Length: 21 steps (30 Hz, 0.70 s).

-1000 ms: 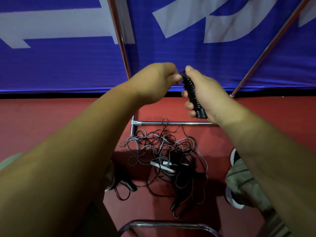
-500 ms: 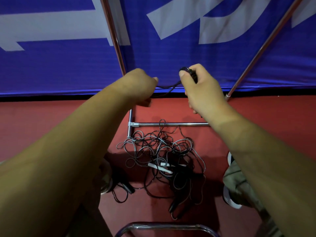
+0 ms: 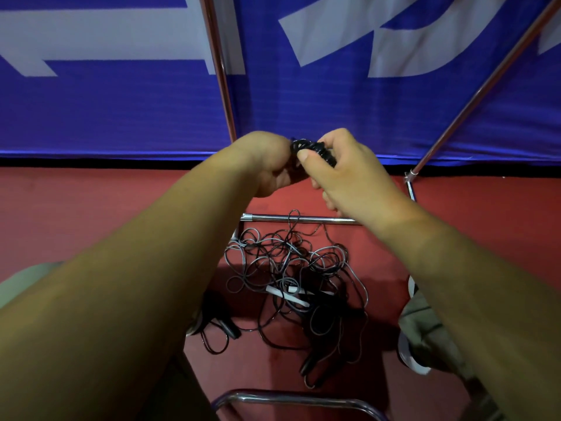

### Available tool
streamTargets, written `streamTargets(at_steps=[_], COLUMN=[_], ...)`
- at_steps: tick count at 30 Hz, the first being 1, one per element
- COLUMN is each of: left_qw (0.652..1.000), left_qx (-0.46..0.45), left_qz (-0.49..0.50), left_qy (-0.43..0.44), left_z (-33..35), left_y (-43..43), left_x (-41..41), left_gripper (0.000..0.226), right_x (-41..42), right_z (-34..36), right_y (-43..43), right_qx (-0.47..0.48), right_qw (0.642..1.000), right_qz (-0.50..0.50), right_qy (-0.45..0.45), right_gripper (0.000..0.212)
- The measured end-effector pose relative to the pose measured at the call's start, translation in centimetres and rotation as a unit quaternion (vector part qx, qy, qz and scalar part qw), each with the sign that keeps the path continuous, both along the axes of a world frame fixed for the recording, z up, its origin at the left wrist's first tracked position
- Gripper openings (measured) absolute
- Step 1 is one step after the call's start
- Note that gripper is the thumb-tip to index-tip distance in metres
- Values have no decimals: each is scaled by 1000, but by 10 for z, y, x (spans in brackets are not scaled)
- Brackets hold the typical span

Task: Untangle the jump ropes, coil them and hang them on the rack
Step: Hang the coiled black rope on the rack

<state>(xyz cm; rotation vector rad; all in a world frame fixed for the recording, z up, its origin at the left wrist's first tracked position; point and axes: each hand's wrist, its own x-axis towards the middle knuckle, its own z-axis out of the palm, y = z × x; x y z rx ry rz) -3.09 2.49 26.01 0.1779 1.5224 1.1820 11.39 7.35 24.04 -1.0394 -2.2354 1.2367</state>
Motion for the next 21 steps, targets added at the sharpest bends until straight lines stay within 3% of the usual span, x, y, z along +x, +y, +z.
streamTargets(at_steps=[4,9,16,21], left_qw=[995,993,994,991], left_qx=[54,80,108,123], left_qz=[74,79,-10,-44], left_qy=[26,39,-24,29], left_z=[-5,-11,-5,-6], left_y=[3,7,6,5], left_x=[-3,1,5,4], left_gripper=[29,24,32,26], right_x=[5,4,3,2], right_z=[11,7,6,7], right_y=[3,4,15,15], right_qx=[-94,-161,-234,-248], right_qw=[994,982,955,949], right_qz=[-21,-53,-127,-129], right_qy=[42,79,133,147], right_gripper=[31,30,34,29])
